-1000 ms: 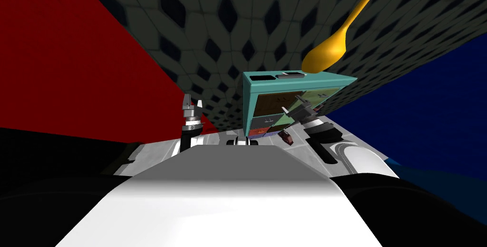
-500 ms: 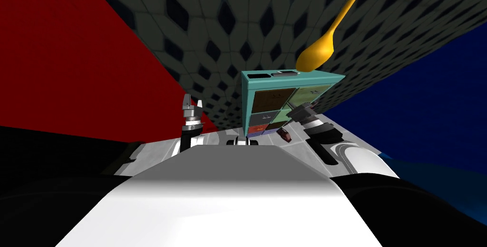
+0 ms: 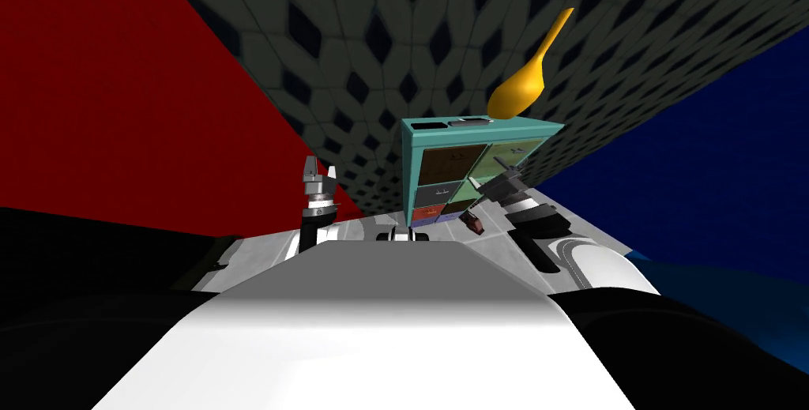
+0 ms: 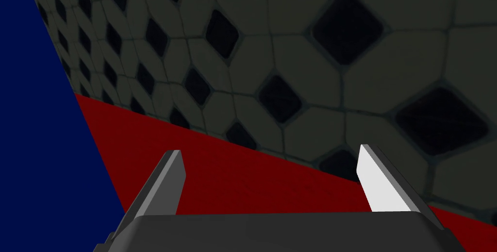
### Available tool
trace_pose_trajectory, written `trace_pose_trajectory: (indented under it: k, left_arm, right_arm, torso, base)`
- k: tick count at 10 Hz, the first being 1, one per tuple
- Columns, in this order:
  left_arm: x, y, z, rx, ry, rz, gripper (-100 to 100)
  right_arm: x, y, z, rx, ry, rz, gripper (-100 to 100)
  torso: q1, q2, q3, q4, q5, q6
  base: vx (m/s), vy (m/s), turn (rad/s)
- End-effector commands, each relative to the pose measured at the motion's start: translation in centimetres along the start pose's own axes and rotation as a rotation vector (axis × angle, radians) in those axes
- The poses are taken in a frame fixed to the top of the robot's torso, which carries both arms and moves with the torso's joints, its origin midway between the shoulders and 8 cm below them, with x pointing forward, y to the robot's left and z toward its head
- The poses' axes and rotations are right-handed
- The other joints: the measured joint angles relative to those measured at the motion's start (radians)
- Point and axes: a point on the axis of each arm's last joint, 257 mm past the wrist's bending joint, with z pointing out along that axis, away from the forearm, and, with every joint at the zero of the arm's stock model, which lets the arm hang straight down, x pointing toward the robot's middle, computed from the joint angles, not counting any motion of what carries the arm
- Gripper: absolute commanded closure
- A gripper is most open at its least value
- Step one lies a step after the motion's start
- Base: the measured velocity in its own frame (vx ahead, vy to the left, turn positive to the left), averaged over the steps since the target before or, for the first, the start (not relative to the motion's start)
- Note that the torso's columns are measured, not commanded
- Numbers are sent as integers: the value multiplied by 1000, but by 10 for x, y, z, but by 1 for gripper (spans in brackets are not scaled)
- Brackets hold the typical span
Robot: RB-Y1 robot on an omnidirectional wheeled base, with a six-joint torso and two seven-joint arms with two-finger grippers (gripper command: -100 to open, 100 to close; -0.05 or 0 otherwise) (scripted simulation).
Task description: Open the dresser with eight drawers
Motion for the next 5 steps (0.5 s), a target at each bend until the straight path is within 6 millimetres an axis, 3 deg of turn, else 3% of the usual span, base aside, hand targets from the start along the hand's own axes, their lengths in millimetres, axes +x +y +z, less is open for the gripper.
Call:
trace_pose_trajectory:
  k: [1,4,5]
  left_arm:
    - [0,0,0,0,0,0,0]
    - [0,0,0,0,0,0,0]
    - [0,0,0,0,0,0,0]
  right_arm:
    - [12,-3,1,35,44,-44,-100]
    - [26,-6,3,76,103,-98,-100]
    - [23,-7,2,68,90,-87,-100]
  torso:
    - [-2,3,2,1,-1,0]
    - [-7,7,4,2,-2,0]
    - [-7,6,4,2,-2,0]
  base:
    - [69,111,16]
    - [69,103,20]
    - [33,46,0]
